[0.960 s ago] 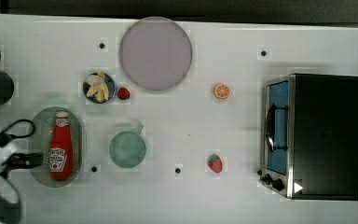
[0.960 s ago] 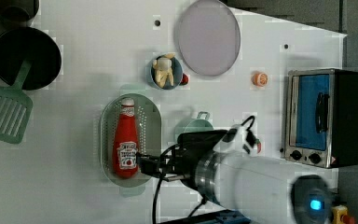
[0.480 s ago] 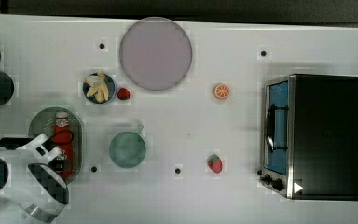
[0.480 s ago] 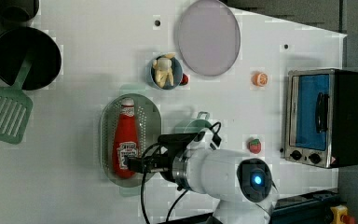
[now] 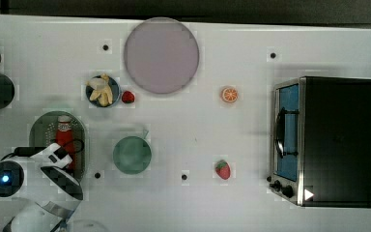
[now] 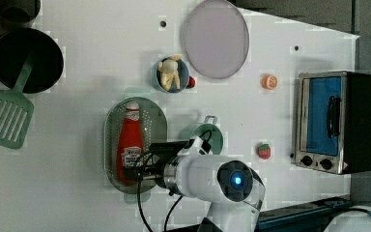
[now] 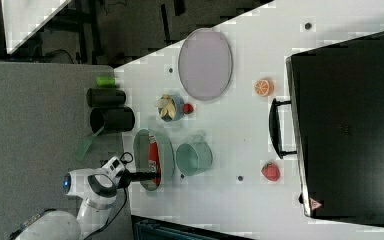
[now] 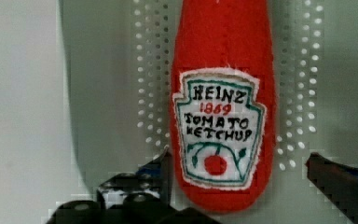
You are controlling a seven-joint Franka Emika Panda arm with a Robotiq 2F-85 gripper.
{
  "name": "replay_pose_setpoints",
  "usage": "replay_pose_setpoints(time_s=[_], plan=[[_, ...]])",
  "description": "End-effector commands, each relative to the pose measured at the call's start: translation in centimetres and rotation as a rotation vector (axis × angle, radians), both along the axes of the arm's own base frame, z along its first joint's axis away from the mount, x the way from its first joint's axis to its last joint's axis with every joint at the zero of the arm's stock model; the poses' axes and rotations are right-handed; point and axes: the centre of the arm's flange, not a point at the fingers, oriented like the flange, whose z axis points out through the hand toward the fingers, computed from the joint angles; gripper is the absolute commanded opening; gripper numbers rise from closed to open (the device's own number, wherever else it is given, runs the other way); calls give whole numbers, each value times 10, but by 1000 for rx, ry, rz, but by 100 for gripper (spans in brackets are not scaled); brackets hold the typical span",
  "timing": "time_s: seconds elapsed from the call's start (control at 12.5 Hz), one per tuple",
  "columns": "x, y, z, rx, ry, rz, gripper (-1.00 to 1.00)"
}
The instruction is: Pick ketchup from strainer and place it on the table
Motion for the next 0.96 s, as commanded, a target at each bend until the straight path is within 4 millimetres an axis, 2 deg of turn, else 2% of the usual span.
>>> replay_pose_setpoints(time_s=[0.08, 0.24, 0.32, 0.56, 0.8, 0.96], plan=[[24, 4, -2, 30, -36, -91, 100], [28, 7, -16, 20, -31, -108, 100], [28, 11, -21, 18, -27, -112, 91], [30, 15, -29, 16, -23, -112, 21], [32, 17, -8, 27, -56, -113, 21], [33, 22, 27, 53, -92, -126, 21]])
